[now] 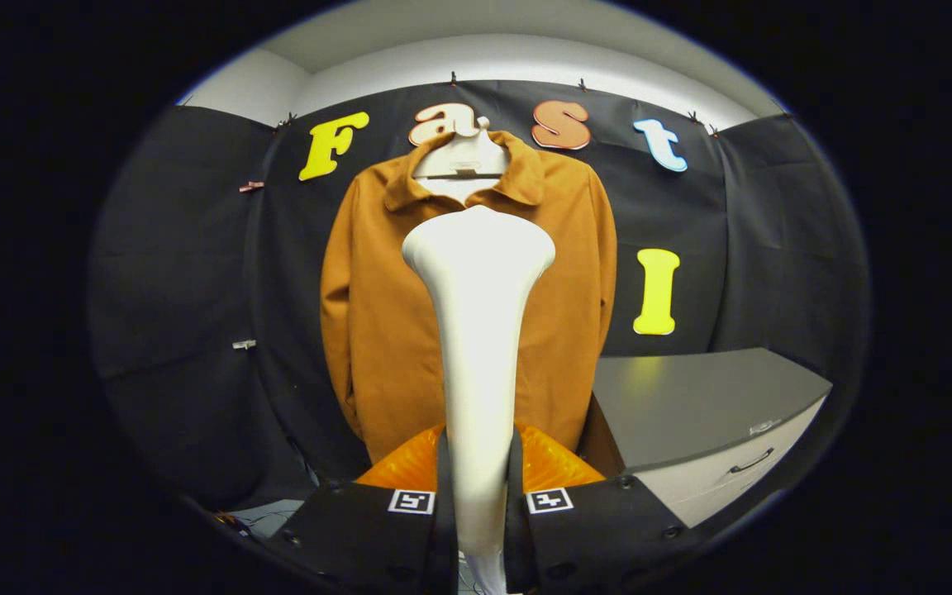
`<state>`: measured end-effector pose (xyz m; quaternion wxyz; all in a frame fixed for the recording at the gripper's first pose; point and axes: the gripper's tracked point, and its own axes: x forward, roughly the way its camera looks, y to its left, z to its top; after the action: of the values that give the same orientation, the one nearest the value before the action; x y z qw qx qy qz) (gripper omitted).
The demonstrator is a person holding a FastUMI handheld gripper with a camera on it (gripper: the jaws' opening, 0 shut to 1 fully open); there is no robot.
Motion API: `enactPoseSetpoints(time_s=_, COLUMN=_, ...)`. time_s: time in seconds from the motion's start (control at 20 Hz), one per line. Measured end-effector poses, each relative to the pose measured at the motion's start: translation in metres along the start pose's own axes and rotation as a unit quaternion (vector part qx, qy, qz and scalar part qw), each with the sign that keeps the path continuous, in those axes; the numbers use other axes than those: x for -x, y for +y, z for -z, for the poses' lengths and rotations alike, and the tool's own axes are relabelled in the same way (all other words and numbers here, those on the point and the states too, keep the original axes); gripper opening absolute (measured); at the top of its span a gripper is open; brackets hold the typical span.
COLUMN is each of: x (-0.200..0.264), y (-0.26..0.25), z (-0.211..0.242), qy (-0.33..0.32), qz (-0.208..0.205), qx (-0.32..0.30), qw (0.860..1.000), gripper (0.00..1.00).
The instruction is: Iron the clothes twice with a garment steamer, once on the left side and once on the right side.
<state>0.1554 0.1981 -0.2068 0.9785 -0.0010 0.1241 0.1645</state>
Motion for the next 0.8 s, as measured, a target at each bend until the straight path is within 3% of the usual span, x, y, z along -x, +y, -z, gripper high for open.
enactPoseSetpoints(time_s=0.35, x=-0.036, y=0.073, z=-0.064, qy=-0.028, qz=-0.009, qx=0.008, qw=1.000, gripper=0.25)
enactPoseSetpoints(time_s=0.8, x=-0.114, y=0.111, z=-0.035, qy=0.002, qz=0.047, qx=0.028, qw=0.998, gripper=0.25)
